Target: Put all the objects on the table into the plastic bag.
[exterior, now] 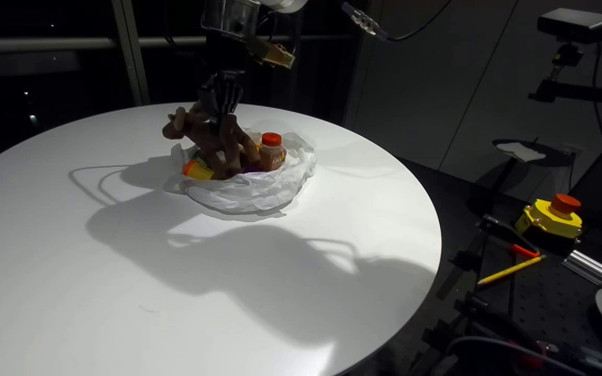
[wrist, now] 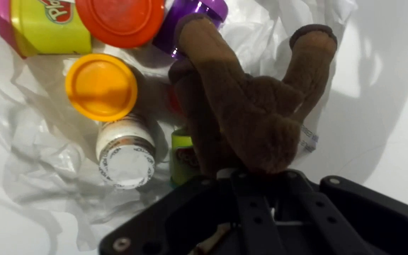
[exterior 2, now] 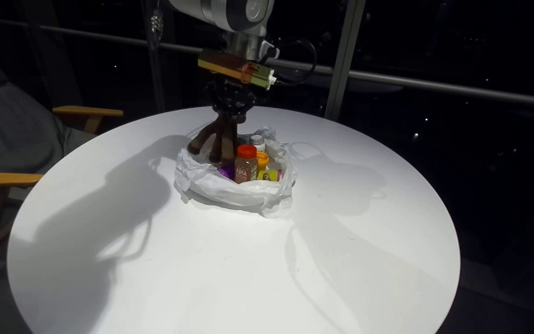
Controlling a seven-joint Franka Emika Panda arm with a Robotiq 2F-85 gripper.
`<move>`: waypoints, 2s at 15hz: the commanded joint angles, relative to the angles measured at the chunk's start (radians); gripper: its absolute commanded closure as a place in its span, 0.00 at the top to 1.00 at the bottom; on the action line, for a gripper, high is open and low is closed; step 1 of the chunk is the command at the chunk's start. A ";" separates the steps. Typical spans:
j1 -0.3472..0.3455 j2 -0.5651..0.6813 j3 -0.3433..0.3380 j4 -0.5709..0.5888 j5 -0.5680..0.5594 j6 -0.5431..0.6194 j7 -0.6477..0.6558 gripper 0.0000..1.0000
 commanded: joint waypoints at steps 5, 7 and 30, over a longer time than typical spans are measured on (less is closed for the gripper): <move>0.042 0.021 -0.046 -0.036 -0.129 -0.016 -0.007 0.12; 0.043 0.018 -0.037 -0.056 -0.133 -0.015 -0.018 0.12; -0.054 -0.437 0.052 -0.505 0.117 -0.039 -0.129 1.00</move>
